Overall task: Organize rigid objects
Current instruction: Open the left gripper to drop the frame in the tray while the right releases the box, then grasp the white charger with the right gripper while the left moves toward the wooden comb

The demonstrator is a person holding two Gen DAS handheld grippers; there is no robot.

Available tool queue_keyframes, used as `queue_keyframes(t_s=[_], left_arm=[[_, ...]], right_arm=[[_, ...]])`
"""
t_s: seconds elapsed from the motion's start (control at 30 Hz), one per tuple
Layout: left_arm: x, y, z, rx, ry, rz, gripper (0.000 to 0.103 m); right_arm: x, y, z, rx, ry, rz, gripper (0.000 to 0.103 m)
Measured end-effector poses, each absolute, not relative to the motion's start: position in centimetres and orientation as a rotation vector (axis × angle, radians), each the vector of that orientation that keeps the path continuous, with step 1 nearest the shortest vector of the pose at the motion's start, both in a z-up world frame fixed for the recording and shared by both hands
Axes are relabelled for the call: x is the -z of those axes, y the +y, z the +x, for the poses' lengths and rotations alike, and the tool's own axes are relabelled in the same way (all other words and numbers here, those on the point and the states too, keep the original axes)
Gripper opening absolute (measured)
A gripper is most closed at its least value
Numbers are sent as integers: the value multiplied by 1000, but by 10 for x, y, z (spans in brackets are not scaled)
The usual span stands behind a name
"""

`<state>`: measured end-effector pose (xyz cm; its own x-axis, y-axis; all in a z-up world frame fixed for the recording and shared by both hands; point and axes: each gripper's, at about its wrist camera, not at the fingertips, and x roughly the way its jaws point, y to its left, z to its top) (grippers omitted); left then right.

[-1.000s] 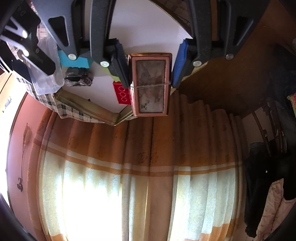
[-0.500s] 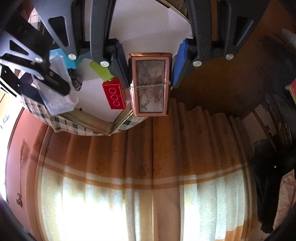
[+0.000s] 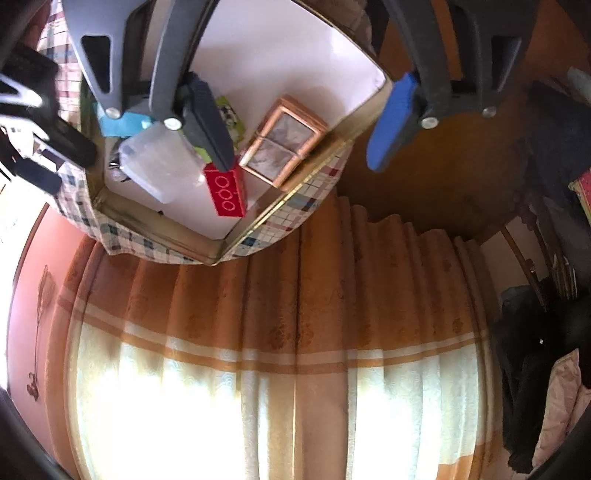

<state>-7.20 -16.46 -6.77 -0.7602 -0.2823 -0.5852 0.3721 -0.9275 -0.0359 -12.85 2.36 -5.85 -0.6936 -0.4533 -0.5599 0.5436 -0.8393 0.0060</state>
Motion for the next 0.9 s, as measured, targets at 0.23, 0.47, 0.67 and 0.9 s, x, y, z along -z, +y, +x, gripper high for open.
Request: queue_keyframes(t_s=[0.23,0.47,0.67,0.9], left_arm=[[60,-129,-59,2714,191,802,93],[56,-79,-53,2826,163,799,100],[57,-31,-63,2912,119,864,100],[71,13,-74,2967,72,955,103]], right_arm=[[61,131,-98,2586,150,782,78],[73,216,-96,2770,124,863,78],[88,242,-101,2825,99,925,78],[104,237,-101,2794,131,957,78]])
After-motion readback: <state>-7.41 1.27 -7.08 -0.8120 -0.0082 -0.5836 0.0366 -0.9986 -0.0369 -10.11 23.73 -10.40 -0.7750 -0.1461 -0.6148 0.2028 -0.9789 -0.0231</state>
